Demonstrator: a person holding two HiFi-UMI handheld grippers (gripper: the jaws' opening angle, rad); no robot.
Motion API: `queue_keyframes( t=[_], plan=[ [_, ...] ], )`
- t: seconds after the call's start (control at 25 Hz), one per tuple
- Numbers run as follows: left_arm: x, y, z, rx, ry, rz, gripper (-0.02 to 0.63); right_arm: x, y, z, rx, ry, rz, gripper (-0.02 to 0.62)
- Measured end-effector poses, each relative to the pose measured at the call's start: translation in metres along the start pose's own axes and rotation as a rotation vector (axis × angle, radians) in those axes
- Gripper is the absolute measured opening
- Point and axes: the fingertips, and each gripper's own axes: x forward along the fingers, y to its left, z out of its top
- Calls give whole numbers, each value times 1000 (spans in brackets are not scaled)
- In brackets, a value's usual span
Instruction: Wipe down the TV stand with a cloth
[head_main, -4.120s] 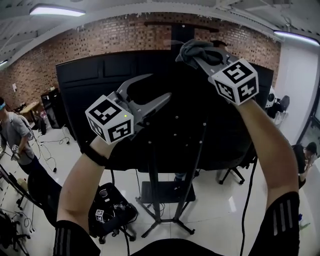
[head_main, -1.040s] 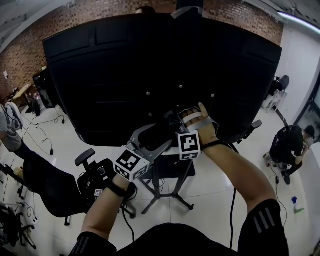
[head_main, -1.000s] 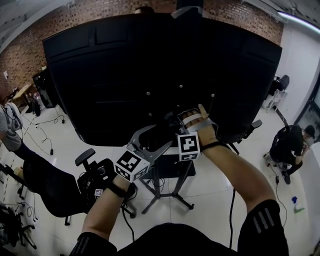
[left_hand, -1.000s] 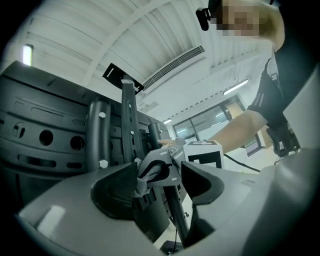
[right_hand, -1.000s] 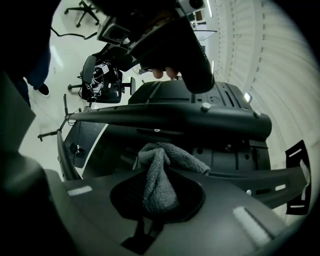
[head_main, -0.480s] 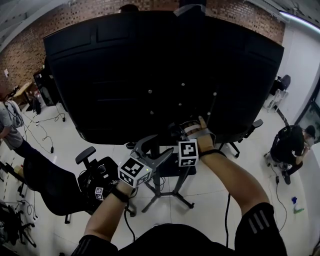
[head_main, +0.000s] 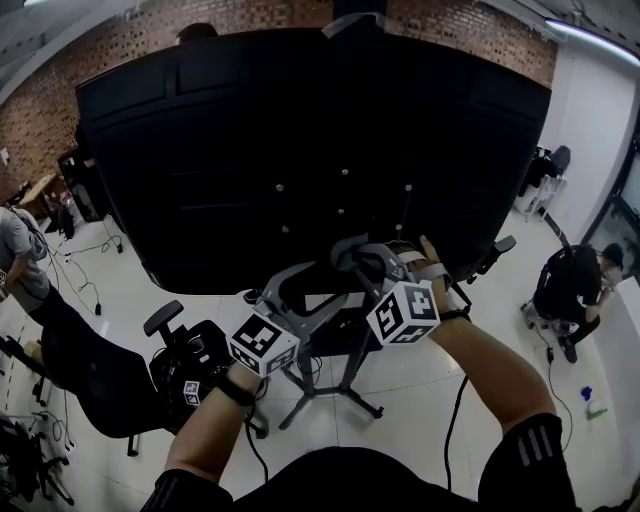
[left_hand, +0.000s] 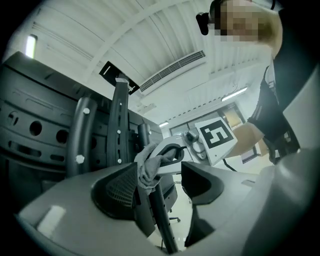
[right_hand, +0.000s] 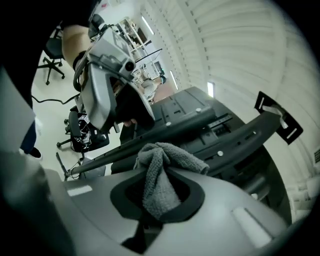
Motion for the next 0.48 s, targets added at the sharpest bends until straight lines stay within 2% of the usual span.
queue_keyframes(
  t=[0.24,0.36,0.48],
  plan=[
    [38,-11,41,62,-54,-41,302,-49,-58,-10,46,-26,-96,21],
    [54,-18,59,64,-81,-54,302,-64,-83,-30,78,-5,-133,25],
    [69,-28,65,76,-91,-68,302,-71,-101,-55,143,14,-133,26]
  ],
)
